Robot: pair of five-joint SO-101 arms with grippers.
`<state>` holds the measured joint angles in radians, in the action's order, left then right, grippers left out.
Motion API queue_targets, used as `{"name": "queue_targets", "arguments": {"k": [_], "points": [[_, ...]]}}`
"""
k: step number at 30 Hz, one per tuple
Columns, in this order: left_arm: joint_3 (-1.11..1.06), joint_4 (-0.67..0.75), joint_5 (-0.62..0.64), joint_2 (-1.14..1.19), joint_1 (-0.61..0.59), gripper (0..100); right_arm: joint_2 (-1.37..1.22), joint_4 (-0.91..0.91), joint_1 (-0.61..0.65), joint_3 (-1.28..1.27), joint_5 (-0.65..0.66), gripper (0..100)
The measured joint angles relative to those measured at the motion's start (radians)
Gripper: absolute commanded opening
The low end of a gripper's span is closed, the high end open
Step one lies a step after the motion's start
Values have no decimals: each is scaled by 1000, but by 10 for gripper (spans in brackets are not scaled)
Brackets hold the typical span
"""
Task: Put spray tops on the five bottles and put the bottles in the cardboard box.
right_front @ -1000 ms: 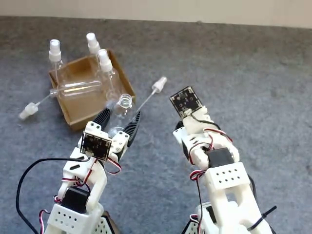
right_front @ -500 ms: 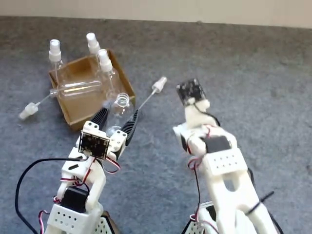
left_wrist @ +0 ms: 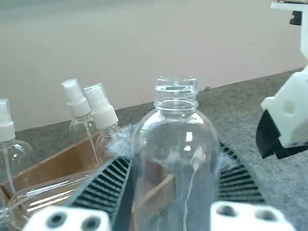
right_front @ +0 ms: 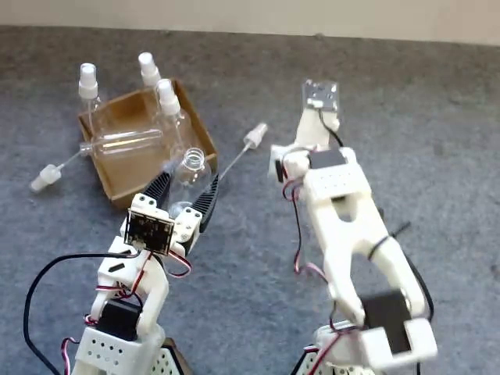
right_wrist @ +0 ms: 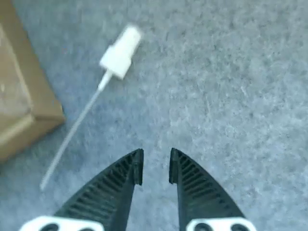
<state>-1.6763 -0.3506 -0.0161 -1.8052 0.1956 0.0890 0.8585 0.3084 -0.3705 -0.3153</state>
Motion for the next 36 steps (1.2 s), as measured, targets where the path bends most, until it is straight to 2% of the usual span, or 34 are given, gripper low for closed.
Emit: {"name": "queue_targets", "arguments": {"k": [4, 12, 18, 22, 27, 36], "points": [[0, 0, 0, 0, 0, 88, -158, 0, -2, 147, -69, 92], [0, 0, 0, 0, -49, 88, -428, 0, 0, 425, -83, 94], [0, 0, 0, 0, -46, 88, -605, 0, 12, 641, -83, 194], [0, 0, 0, 0, -46, 88, -713, 0, 58, 767, -83, 198], [0, -5, 0, 0, -46, 88, -812, 0, 97, 893, -83, 198], [0, -41, 0, 0, -46, 88, -945, 29, 94, 1022, -83, 198]]}}
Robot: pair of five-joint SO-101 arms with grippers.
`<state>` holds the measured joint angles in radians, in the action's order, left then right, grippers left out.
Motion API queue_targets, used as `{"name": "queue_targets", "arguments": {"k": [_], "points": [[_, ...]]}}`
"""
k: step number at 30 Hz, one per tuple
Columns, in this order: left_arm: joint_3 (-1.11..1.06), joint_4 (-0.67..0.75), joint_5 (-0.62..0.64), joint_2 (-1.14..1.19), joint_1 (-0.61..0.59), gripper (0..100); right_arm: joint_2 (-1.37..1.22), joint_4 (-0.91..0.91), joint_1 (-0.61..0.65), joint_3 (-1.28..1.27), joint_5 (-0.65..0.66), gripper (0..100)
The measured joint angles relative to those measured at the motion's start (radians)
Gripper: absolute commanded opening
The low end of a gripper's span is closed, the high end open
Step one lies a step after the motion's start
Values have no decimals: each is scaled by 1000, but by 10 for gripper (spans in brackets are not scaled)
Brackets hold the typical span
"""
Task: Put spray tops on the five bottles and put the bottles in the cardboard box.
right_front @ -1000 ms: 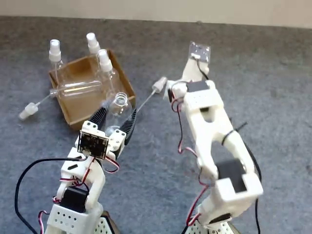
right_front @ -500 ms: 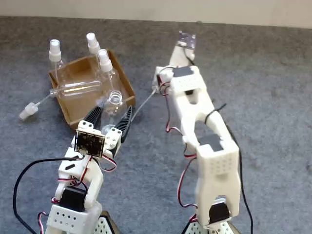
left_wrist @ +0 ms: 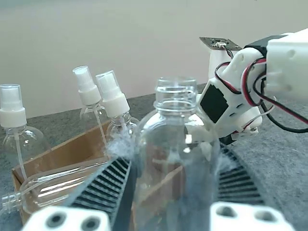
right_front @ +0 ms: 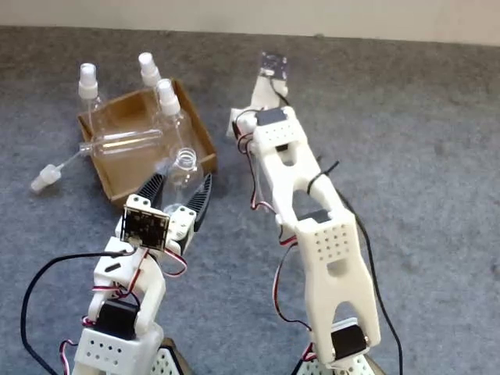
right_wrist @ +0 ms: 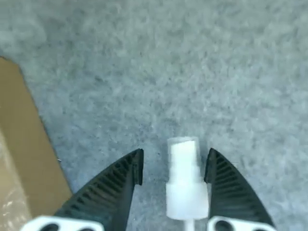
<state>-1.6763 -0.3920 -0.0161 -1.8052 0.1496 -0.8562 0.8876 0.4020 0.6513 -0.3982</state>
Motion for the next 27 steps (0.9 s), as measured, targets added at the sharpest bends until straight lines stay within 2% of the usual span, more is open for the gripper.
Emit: {"name": "queue_targets", "arguments": {"k": [5, 11, 16, 27], "points": [[0, 0, 0, 0, 0, 88, 0, 83, 2, 6, 0, 189], [0, 0, 0, 0, 0, 88, 0, 121, -11, 17, 0, 2], [0, 0, 0, 0, 0, 88, 0, 138, -51, 17, 0, 9], [0, 0, 0, 0, 0, 88, 2, 437, -132, 250, 15, 9]]}}
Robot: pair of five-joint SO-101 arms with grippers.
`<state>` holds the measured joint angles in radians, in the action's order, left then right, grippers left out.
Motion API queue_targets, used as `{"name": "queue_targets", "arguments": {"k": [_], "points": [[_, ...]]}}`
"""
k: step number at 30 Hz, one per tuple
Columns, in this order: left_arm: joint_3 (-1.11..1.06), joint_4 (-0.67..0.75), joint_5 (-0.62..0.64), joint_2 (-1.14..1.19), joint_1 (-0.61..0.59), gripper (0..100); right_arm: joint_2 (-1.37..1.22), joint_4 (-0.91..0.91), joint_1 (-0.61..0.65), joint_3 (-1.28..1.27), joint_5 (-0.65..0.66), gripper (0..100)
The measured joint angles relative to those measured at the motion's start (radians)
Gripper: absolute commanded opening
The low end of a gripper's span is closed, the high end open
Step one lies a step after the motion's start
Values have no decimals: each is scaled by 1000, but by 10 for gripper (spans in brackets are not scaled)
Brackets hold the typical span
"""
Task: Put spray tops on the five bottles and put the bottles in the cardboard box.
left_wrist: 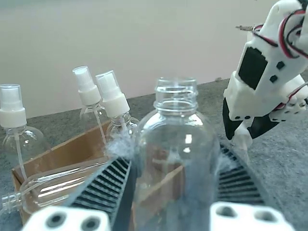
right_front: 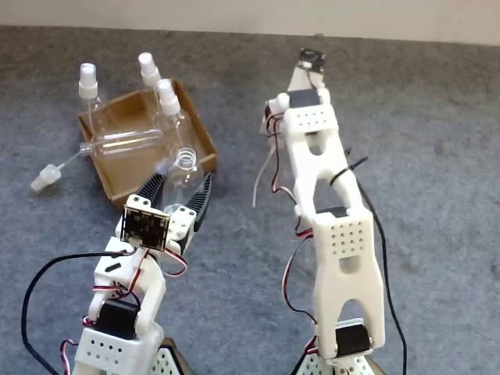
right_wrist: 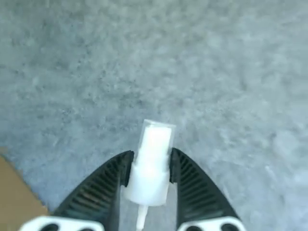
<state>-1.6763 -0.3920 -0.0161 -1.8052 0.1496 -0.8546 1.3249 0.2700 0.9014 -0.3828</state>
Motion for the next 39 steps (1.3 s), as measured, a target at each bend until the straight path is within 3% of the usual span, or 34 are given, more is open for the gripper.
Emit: {"name": "queue_targets", "arguments": {"k": [5, 11, 14, 20, 32, 39], "points": [[0, 0, 0, 0, 37, 88, 20, 196, 2, 216, 187, 9], [0, -14, 0, 0, 101, 88, 37, 408, 2, 572, 307, 9], [0, -54, 0, 0, 164, 88, 51, 420, -2, 706, 350, 9], [0, -68, 0, 0, 318, 88, 164, 422, -9, 736, 387, 10], [0, -68, 0, 0, 542, 91, 647, 422, -9, 758, 391, 11], [0, -68, 0, 0, 572, 91, 881, 422, -12, 761, 391, 11]]}}
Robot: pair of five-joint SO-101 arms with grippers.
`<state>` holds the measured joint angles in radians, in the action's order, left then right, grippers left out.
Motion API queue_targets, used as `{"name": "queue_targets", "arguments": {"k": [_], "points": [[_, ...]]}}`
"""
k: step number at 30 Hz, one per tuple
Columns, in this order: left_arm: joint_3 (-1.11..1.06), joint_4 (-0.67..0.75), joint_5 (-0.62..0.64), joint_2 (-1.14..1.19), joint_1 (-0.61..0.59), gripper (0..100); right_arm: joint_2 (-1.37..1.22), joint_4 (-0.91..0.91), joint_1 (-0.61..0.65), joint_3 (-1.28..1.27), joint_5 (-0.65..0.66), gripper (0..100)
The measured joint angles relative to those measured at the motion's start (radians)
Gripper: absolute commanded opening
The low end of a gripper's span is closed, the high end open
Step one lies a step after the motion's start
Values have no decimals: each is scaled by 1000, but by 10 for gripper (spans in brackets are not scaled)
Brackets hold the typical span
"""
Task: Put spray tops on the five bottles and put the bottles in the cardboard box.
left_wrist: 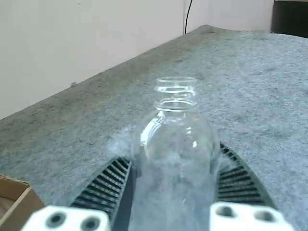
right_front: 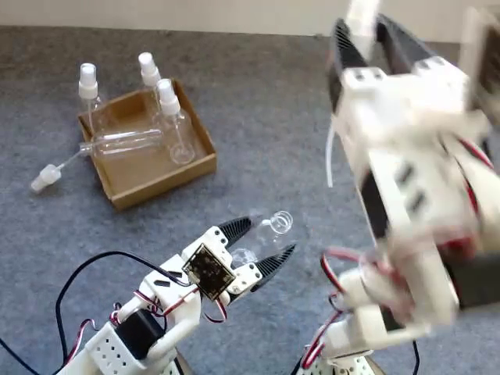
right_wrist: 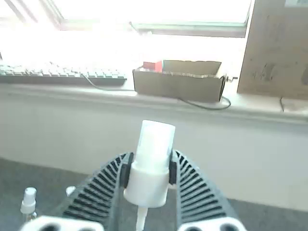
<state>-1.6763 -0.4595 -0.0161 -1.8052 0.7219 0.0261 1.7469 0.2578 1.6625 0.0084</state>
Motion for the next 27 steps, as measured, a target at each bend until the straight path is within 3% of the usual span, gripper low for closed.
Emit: {"name": "queue_targets", "arguments": {"k": [5, 12, 27], "points": [[0, 0, 0, 0, 14, 91, 204, 0, -2, -57, 0, 11], [0, 0, 0, 0, 115, 89, 471, 0, -5, -402, 3, 11], [0, 0, 0, 0, 126, 88, 681, 0, -6, -896, 3, 11]]}}
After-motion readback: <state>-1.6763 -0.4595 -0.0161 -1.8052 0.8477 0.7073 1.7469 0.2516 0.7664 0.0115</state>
